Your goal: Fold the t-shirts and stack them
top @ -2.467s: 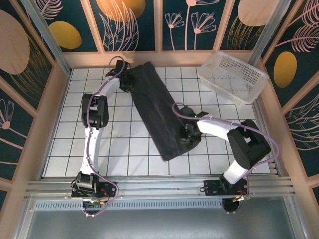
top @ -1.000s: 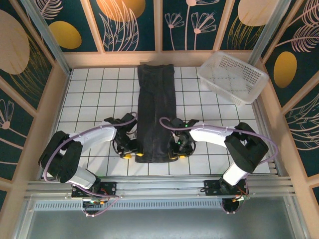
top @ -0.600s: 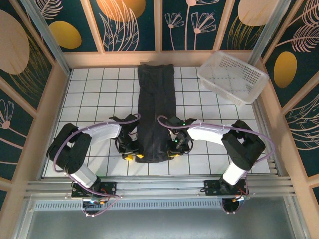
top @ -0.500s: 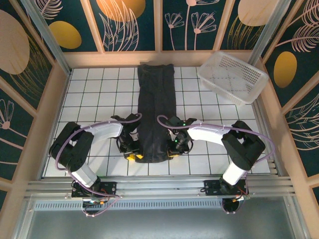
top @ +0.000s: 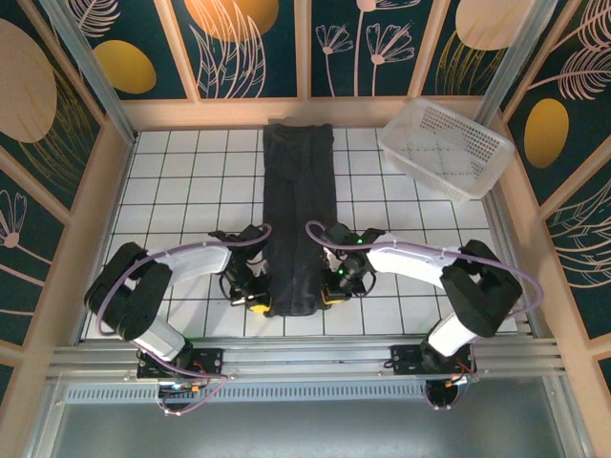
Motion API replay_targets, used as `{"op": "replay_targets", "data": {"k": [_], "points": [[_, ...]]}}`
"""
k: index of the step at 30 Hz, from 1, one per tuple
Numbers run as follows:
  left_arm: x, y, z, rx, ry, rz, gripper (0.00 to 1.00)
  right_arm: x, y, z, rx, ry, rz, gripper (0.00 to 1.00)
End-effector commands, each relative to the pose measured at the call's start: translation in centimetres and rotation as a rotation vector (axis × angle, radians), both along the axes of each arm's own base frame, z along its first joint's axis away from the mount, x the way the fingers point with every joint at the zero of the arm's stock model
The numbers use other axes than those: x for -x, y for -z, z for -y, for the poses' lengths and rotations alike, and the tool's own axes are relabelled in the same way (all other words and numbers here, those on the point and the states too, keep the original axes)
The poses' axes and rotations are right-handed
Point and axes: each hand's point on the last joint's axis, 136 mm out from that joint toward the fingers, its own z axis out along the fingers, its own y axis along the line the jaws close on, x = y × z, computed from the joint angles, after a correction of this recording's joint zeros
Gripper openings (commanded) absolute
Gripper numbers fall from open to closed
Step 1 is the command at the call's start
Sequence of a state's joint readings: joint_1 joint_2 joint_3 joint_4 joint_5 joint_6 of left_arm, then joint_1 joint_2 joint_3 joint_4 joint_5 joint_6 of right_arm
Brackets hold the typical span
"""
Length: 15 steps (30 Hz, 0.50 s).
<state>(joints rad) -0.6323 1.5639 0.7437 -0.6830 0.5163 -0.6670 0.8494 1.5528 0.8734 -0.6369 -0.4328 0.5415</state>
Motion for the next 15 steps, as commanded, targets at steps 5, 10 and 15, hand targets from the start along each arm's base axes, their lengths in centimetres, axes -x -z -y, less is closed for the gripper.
{"op": "replay_targets", "data": {"k": [5, 10, 15], "points": [[1.3, -1.4, 0.5, 0.075, -0.095, -0.030, 0.00, 3.3, -1.3, 0.7, -0.039, -0.020, -0.156, 0.00], [-1.1, -3.1, 0.9, 0.044, -0.139, 0.046, 0.00, 0.9, -2.2, 1.2, -0.055, 0.063, -0.153, 0.00], [-5.2, -5.9, 0.3, -0.037, -0.183, 0.180, 0.00, -4.1, -4.6, 1.4, -0.102, 0.206, -0.099, 0.00]]}}
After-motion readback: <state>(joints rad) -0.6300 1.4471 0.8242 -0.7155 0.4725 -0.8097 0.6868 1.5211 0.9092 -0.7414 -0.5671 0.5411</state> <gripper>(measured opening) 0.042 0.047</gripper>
